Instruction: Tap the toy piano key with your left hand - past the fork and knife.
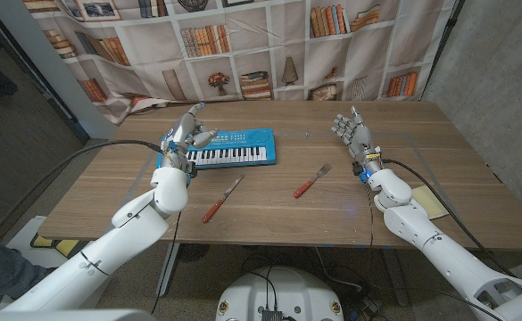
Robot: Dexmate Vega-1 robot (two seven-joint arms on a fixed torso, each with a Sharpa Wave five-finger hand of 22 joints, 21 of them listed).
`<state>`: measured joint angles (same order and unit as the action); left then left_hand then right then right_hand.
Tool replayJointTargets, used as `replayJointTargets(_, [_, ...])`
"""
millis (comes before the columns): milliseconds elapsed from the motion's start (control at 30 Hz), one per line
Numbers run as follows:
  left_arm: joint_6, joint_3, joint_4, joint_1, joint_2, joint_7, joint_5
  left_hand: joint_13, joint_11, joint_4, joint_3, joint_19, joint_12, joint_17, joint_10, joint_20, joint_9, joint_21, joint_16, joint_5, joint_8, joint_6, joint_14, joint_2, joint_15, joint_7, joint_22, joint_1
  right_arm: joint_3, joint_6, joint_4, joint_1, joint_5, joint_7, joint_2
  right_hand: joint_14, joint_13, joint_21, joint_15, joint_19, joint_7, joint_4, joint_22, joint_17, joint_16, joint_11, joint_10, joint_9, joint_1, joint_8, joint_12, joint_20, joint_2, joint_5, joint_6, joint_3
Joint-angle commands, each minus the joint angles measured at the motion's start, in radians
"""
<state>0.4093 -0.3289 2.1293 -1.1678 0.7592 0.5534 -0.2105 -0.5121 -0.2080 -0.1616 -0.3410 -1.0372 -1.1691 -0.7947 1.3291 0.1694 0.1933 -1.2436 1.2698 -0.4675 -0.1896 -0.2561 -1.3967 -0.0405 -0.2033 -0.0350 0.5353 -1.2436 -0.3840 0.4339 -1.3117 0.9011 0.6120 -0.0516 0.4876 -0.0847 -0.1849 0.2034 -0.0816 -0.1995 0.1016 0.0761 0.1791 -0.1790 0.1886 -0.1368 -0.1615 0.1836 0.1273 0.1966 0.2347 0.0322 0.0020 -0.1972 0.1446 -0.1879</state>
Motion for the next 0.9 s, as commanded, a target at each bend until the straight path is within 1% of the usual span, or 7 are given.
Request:
replayJointTargets(33, [0.091, -0.014, 0.065, -0.014, 0.05, -0.049, -0.031, -0.01, 0.0, 0.005, -0.057, -0.008, -0.007, -0.04, 0.014, 0.037, 0.006, -0.029, 0.003, -0.059, -0.006, -0.011, -0.014, -0.028, 0.001, 0.006, 0.014, -0.003, 0.003, -0.007, -0.02, 0.016, 0.004, 0.004, 0.006, -0.007, -0.002, 0.006, 0.001, -0.006, 0.0, 0.003, 0.006, -0.003, 0.002, 0.0, -0.011, 0.003, 0.01, 0.002, -0.004, -0.001, 0.002, 0.001, 0.008, -0.002])
replayJointTargets(100, [0.113, -0.016, 0.08, -0.016, 0.06, -0.065, -0.032, -0.017, 0.0, 0.005, -0.082, -0.022, -0.011, -0.054, 0.015, 0.038, 0.006, -0.047, 0.004, -0.082, -0.002, 0.002, -0.016, -0.034, 0.0, 0.026, 0.022, -0.006, 0.002, -0.008, -0.022, 0.019, 0.003, 0.006, 0.007, -0.007, -0.002, 0.005, 0.001, -0.006, 0.0, 0.003, 0.006, -0.003, 0.002, 0.0, -0.011, 0.003, 0.01, 0.002, -0.004, 0.0, 0.002, 0.001, 0.008, -0.002])
replayJointTargets(167, [0.136, -0.017, 0.095, -0.015, 0.073, -0.089, -0.029, -0.012, 0.001, 0.005, -0.108, -0.04, -0.008, -0.075, 0.012, 0.041, 0.006, -0.068, 0.012, -0.102, 0.0, 0.011, -0.019, -0.037, 0.0, 0.029, 0.032, -0.011, 0.002, -0.01, -0.025, 0.021, 0.005, 0.006, 0.007, -0.008, -0.002, 0.006, 0.001, -0.006, 0.001, 0.003, 0.006, -0.003, 0.002, 0.0, -0.011, 0.003, 0.01, 0.002, -0.004, 0.0, 0.002, 0.001, 0.009, -0.002])
replayJointTargets(367, [0.193, -0.024, 0.131, -0.007, 0.119, -0.154, -0.018, -0.023, 0.002, 0.013, -0.18, -0.07, -0.011, -0.111, -0.005, 0.042, 0.006, -0.127, 0.011, -0.145, 0.006, 0.065, -0.013, -0.037, 0.001, 0.023, 0.081, -0.007, 0.003, -0.008, -0.034, 0.03, 0.003, 0.012, 0.009, -0.008, -0.002, 0.005, 0.001, -0.006, -0.001, 0.004, 0.006, -0.003, 0.002, 0.0, -0.011, 0.003, 0.01, 0.002, -0.005, 0.0, 0.003, 0.001, 0.009, -0.002])
replayJointTargets(567, [0.215, -0.024, 0.153, -0.016, 0.142, -0.168, -0.012, -0.024, 0.002, 0.016, -0.234, -0.062, -0.006, -0.121, -0.027, 0.042, 0.006, -0.151, -0.011, -0.163, 0.001, 0.082, -0.008, -0.047, 0.0, 0.023, 0.092, 0.005, 0.002, -0.014, -0.041, 0.036, 0.002, 0.012, 0.013, -0.008, -0.002, 0.005, 0.001, -0.007, 0.0, 0.004, 0.006, -0.003, 0.001, 0.001, -0.012, 0.003, 0.011, 0.001, -0.005, -0.001, 0.003, 0.001, 0.009, -0.002])
replayJointTargets(800, [0.229, -0.045, 0.161, -0.012, 0.18, -0.188, -0.027, -0.074, 0.005, 0.018, -0.312, -0.049, -0.041, -0.123, -0.03, 0.042, 0.005, -0.196, -0.05, -0.188, -0.015, 0.032, -0.012, -0.059, 0.0, 0.037, 0.104, 0.024, 0.001, -0.023, -0.047, 0.039, 0.006, 0.016, 0.013, -0.01, -0.002, 0.005, -0.001, -0.007, -0.001, 0.005, 0.006, -0.003, 0.001, 0.001, -0.012, 0.003, 0.011, 0.001, -0.006, 0.0, 0.004, 0.002, 0.009, -0.002])
replayJointTargets(900, [0.238, -0.053, 0.164, -0.017, 0.18, -0.177, -0.036, -0.083, 0.004, 0.02, -0.323, -0.041, -0.049, -0.121, -0.024, 0.042, 0.005, -0.198, -0.058, -0.192, -0.018, 0.014, -0.012, -0.062, 0.001, 0.041, 0.089, 0.035, 0.0, -0.021, -0.045, 0.039, 0.003, 0.015, 0.013, -0.01, -0.002, 0.005, -0.002, -0.008, 0.0, 0.005, 0.006, -0.003, 0.001, 0.001, -0.013, 0.003, 0.012, 0.001, -0.006, -0.001, 0.004, 0.002, 0.01, -0.002])
